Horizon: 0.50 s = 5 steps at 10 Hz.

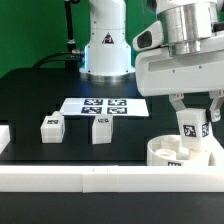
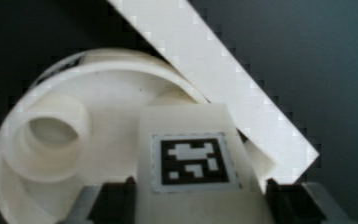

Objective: Assemble stool

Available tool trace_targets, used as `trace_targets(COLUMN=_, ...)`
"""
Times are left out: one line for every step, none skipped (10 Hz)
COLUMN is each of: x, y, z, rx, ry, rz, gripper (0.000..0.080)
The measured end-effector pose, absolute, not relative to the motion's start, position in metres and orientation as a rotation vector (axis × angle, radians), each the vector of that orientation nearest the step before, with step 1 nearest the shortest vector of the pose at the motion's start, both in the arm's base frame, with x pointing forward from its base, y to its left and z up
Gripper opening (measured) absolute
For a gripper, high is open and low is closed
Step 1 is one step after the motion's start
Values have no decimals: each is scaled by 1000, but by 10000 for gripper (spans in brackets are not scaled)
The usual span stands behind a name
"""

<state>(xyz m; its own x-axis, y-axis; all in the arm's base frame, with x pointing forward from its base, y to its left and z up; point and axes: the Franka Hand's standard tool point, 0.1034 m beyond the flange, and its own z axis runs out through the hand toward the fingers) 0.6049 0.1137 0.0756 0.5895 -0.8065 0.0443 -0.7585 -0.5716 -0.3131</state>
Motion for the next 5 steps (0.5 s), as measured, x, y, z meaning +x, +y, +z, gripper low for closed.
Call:
trace_targets(x=606, y=115, z=77, rx=-2442, ry=1452, rz=-244, gripper=343)
trace_targets(x=605, y=117, z=77, rx=-2345, ry=1579, rz=-216, gripper=343)
trace_targets(x=606, y=118, z=78, rx=-2237, ry=1705, rz=-186, gripper=343)
trace_targets(x=607, y=118, z=78, rx=-2144, ry=1806, rz=-159, gripper=343)
trace_targets(x=608, y=118, z=77, rx=-2014, ry=1934, rz=-124, gripper=343)
